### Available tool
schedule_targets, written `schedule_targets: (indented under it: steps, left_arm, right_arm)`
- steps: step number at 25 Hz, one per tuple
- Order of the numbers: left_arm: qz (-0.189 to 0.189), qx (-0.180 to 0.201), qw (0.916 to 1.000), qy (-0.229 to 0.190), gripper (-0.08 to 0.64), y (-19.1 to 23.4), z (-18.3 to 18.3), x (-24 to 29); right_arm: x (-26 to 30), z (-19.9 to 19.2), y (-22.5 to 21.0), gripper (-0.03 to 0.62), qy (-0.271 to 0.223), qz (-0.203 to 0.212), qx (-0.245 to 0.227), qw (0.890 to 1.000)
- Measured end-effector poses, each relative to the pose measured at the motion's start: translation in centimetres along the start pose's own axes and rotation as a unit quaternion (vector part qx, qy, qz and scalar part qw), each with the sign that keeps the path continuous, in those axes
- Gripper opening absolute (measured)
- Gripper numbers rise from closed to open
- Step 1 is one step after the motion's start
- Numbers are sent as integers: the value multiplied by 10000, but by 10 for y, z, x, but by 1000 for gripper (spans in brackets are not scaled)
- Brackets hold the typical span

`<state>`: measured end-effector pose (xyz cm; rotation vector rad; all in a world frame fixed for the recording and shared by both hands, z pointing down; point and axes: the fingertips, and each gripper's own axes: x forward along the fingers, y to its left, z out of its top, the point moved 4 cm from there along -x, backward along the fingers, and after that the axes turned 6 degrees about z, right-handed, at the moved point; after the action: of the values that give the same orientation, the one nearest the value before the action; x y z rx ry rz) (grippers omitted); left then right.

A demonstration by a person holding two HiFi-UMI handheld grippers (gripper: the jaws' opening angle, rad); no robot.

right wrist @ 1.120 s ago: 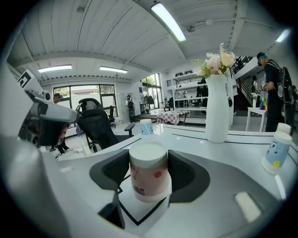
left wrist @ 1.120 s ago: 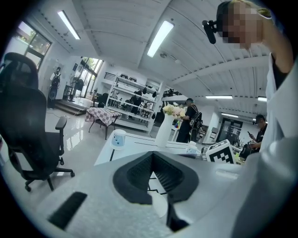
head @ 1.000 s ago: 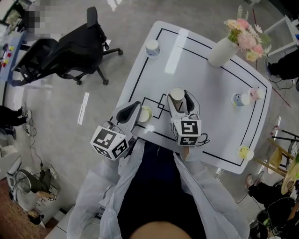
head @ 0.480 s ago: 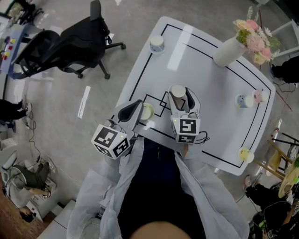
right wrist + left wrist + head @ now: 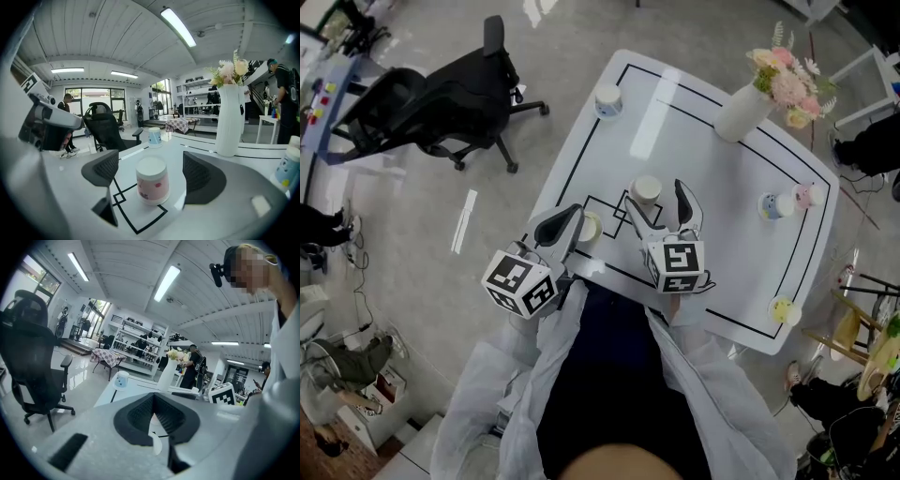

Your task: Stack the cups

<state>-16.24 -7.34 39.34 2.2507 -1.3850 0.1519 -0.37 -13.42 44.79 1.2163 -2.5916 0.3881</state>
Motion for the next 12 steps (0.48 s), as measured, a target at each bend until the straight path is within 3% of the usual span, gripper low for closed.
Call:
schedule_targets:
  steps: [12]
  left_arm:
    - [-126,141,9996,-223,-3,7,28,19]
  right_arm:
    - [-5,77,-17,431,-200,306,343,9987]
